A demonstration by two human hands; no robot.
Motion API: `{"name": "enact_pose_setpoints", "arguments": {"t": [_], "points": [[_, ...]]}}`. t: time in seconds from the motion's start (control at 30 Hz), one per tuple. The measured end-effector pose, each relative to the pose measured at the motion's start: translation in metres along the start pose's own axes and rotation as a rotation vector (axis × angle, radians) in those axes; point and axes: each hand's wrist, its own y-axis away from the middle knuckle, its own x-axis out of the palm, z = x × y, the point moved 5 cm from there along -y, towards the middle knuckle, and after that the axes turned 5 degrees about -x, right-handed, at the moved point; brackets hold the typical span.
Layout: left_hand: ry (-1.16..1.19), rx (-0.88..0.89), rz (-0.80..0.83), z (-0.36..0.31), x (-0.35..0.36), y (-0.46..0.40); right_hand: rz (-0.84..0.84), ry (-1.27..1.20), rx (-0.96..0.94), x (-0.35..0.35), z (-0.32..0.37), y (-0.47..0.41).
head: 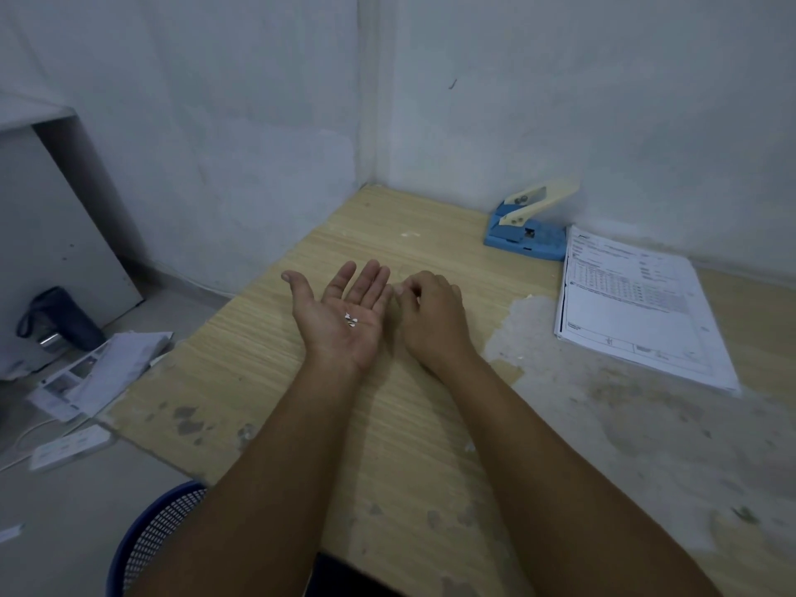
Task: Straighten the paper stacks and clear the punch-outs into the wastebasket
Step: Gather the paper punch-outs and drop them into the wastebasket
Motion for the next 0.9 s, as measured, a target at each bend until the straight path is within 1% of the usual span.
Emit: {"name": "enact_pose_setpoints", "arguments": {"t": [0.13,0.27,0.4,0.6,0.73,0.9], "points": [[0.003,-0.007,-0.021,0.000,0.003,0.008,-0.010,-0.055,-0.121,0.005,0.021,0.003],[-0.017,-0.019,-0.031,0.000,0.001,0.012,0.022,-0.098,-0.124,0.007,0.035,0.006],[-0.043,-0.034,-0.018,0.001,-0.001,0.012,0.063,-0.053,-0.133,0.009,0.042,0.010],[-0.005,-0.054,-0.015,-0.001,-0.002,0.012,0.033,-0.034,-0.129,0.011,0.041,0.009],[0.031,-0.054,-0.025,-0.002,0.003,0.018,0.043,-0.023,-0.156,0.010,0.043,0.009],[0.011,-0.061,-0.012,-0.003,0.002,0.017,0.073,-0.035,-0.164,0.010,0.044,0.010]]}}
